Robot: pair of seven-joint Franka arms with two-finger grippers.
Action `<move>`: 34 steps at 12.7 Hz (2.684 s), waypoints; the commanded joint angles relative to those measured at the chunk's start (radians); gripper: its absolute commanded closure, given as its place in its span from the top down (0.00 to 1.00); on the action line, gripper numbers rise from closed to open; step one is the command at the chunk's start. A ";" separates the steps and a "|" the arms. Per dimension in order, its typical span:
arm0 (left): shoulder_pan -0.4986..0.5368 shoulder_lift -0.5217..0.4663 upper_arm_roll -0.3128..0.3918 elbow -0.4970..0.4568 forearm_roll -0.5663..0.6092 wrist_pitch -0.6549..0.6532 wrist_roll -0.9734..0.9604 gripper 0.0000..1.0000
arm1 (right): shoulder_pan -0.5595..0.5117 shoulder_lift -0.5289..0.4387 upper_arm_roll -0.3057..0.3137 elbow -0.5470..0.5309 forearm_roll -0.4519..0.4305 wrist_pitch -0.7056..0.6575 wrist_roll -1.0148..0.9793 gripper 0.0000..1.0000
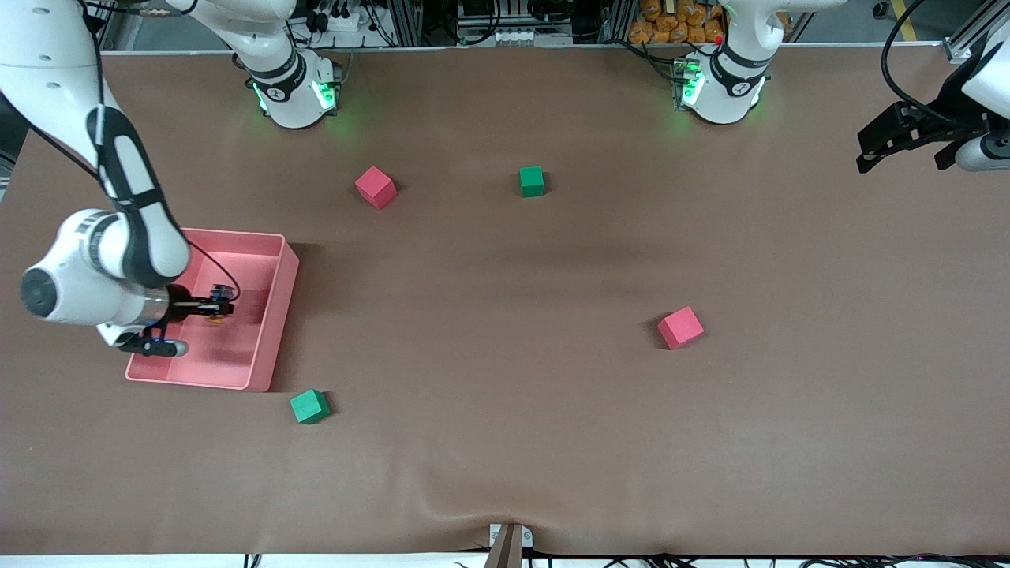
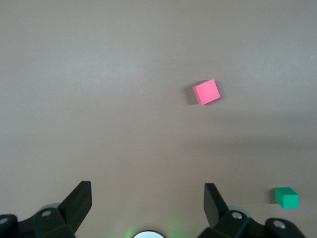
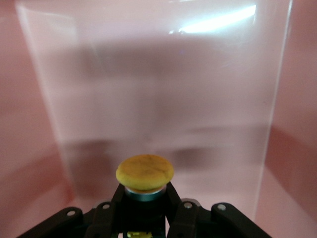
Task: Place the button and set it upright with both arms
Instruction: 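Carry the button out of the tray to the table center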
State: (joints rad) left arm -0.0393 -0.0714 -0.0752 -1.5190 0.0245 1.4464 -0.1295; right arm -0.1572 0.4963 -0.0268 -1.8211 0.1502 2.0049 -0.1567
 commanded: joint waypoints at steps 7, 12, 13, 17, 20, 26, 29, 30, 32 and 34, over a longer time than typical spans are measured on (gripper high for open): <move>0.003 0.001 -0.002 0.016 0.006 -0.017 0.005 1.00 | 0.195 0.013 0.103 0.443 0.049 -0.370 0.443 0.00; 0.003 0.001 -0.002 0.016 0.008 -0.017 0.005 1.00 | 0.512 0.105 0.104 0.471 0.129 -0.052 0.853 0.00; 0.003 0.001 -0.002 0.016 0.012 -0.017 0.005 1.00 | 0.574 0.141 0.103 0.471 0.129 0.047 0.928 0.00; 0.003 0.001 -0.002 0.016 0.014 -0.017 0.005 1.00 | 0.778 0.290 0.103 0.473 0.118 0.351 0.938 0.00; 0.003 0.001 -0.002 0.016 0.012 -0.017 0.005 1.00 | 0.864 0.356 0.102 0.485 0.039 0.387 0.864 0.00; 0.003 0.002 -0.002 0.016 0.012 -0.017 0.005 1.00 | 0.923 0.422 0.102 0.482 -0.081 0.373 0.876 0.07; 0.003 0.002 -0.002 0.016 0.008 -0.015 0.005 1.00 | 0.927 0.427 0.100 0.485 -0.089 0.376 0.876 1.00; 0.001 0.002 -0.002 0.016 0.006 -0.015 0.005 1.00 | 0.918 0.418 0.100 0.488 -0.086 0.370 0.876 1.00; -0.002 0.005 -0.002 0.016 0.012 -0.017 0.004 1.00 | 0.904 0.389 0.099 0.515 -0.083 0.348 0.876 1.00; -0.010 0.021 -0.003 0.016 0.015 -0.017 0.002 1.00 | 0.886 0.366 0.065 0.584 -0.087 0.203 0.875 1.00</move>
State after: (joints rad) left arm -0.0404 -0.0690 -0.0751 -1.5195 0.0245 1.4462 -0.1295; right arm 0.7541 0.8907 0.0577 -1.2964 0.0833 2.3280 0.7230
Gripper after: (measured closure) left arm 0.000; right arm 0.115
